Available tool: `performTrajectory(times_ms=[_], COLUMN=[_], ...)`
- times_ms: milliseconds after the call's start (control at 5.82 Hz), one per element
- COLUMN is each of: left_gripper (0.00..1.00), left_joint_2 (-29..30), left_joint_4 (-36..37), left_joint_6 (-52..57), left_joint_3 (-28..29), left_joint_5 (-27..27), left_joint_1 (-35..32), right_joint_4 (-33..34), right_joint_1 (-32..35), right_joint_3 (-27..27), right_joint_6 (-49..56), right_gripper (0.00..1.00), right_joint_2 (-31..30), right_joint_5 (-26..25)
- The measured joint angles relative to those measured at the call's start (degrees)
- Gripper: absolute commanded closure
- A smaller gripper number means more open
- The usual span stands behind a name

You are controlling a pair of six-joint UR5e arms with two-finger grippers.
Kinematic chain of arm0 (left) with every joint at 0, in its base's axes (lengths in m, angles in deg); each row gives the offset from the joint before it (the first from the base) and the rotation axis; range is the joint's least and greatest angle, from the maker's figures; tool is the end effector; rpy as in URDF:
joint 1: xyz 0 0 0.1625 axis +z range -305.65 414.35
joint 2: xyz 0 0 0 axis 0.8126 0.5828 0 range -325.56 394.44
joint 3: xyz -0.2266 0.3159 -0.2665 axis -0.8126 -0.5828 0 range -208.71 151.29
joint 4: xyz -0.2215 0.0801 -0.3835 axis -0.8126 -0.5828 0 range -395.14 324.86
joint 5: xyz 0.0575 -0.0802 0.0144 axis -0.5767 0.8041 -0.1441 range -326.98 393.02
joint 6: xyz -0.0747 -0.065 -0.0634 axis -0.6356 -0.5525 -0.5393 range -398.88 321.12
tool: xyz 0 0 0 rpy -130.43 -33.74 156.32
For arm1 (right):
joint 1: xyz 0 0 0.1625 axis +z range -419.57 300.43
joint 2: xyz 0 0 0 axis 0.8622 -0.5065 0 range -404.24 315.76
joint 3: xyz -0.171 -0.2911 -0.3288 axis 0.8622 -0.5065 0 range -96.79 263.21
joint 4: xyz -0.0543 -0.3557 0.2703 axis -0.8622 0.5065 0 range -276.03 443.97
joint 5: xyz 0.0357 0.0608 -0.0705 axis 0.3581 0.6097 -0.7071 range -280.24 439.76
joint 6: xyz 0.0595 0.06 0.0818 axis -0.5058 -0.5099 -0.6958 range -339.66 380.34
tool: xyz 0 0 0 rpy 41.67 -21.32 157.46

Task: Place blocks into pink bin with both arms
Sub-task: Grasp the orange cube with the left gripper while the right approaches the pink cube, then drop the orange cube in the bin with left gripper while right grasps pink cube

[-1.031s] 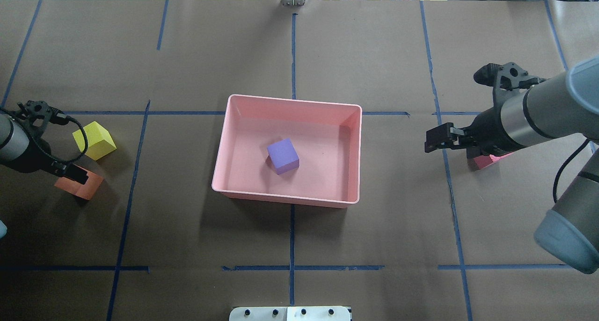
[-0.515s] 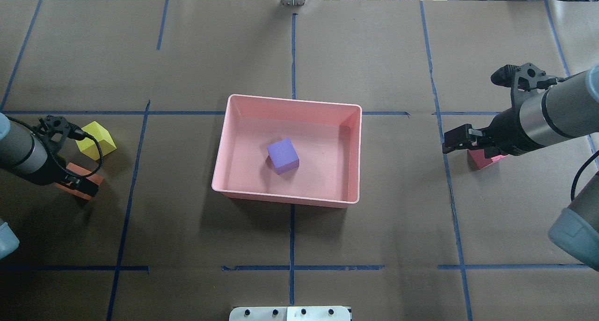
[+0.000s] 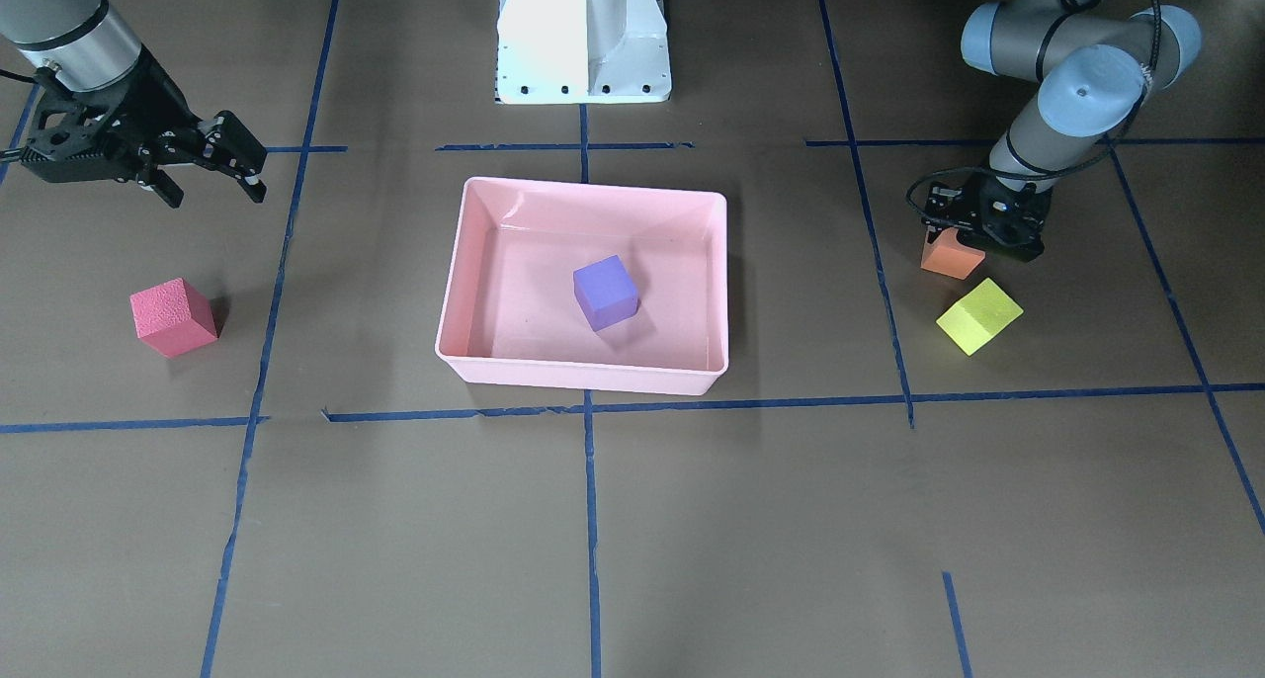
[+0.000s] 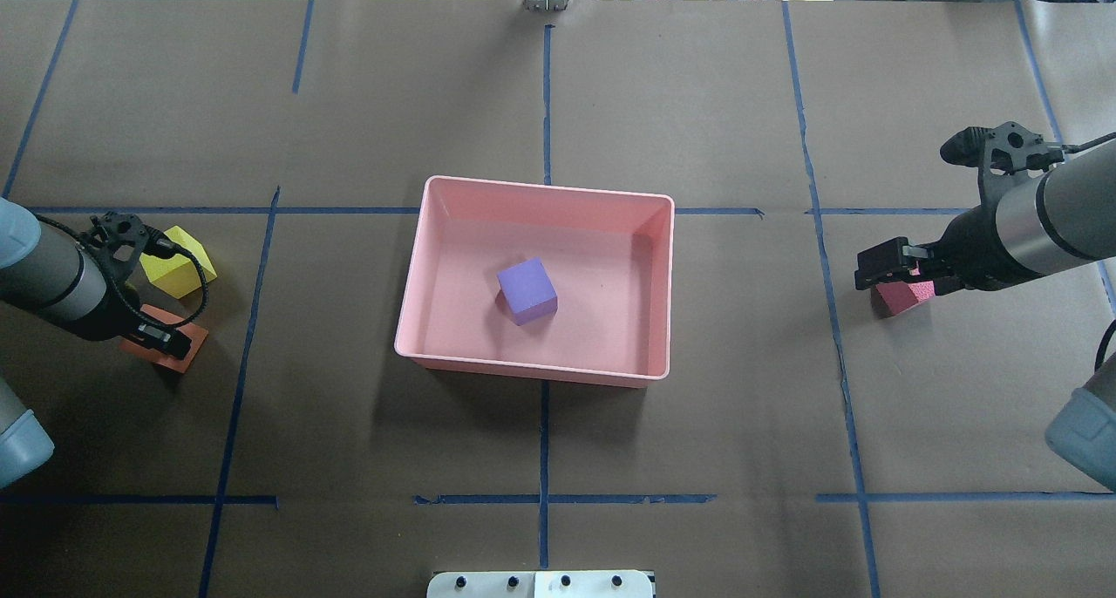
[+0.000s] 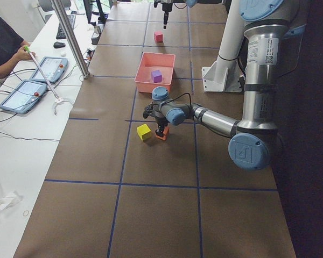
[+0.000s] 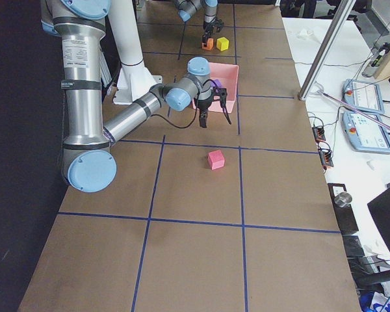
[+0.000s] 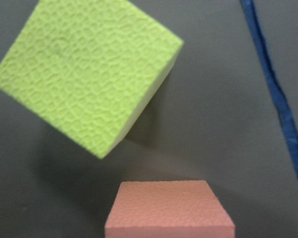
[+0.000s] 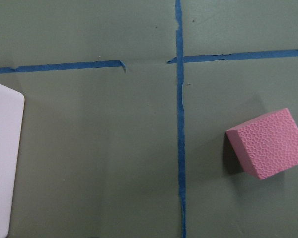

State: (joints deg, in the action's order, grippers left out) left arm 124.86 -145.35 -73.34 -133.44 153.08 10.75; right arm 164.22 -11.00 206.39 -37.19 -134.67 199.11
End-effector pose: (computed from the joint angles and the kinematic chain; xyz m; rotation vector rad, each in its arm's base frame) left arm 0.3532 -0.4392 0.5467 0.1302 0.7810 0.3593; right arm -0.2746 -0.4255 0.4094 0.0998 -0.8672 0.0728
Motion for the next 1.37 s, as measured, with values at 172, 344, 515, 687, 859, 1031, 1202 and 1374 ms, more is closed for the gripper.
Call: performTrajectory(times_ms=[172,344,515,687,859,1031,1202,1374], left_gripper=[0.91,0.91,0.91,0.91,0.89,0.87,0.79,0.72], left_joint_2=[3.56,10.04,16.11,21.03,25.12,29.02,32.0,33.59], left_joint_4=[0.35,0.51,0.6,0.8,2.48,5.98,8.48,9.26], left_joint_6=[-5.32,-14.73,-23.81,-31.2,-35.82,-38.41,-39.43,-39.72], left_joint_3=[-2.64,-3.75,-3.95,-3.49,-2.72,-1.81,0.0,2.29], left_joint_5=[1.08,2.33,2.53,1.56,-2.02,-6.22,-8.16,-9.85], left_joint_1=[0.01,0.01,0.7,2.93,6.36,9.36,10.82,11.94], right_joint_4=[-0.18,-0.22,-0.2,-0.19,-0.18,-0.18,-0.18,-0.18], right_joint_1=[1.37,3.53,5.62,7.44,9.13,9.84,10.0,9.96], right_joint_3=[-0.12,-0.68,-1.76,-3.43,-5.26,-6.72,-8.66,-11.73], right_joint_6=[3.39,8.69,14.91,19.85,22.65,26.2,31.28,35.34], right_gripper=[0.0,0.0,0.0,0.0,0.0,0.0,0.0,0.0], right_joint_2=[-1.65,-3.34,-4.72,-5.27,-4.95,-4.41,-3.33,-1.1], right_joint_5=[-0.15,-0.11,0.1,0.27,0.36,0.36,0.3,0.35])
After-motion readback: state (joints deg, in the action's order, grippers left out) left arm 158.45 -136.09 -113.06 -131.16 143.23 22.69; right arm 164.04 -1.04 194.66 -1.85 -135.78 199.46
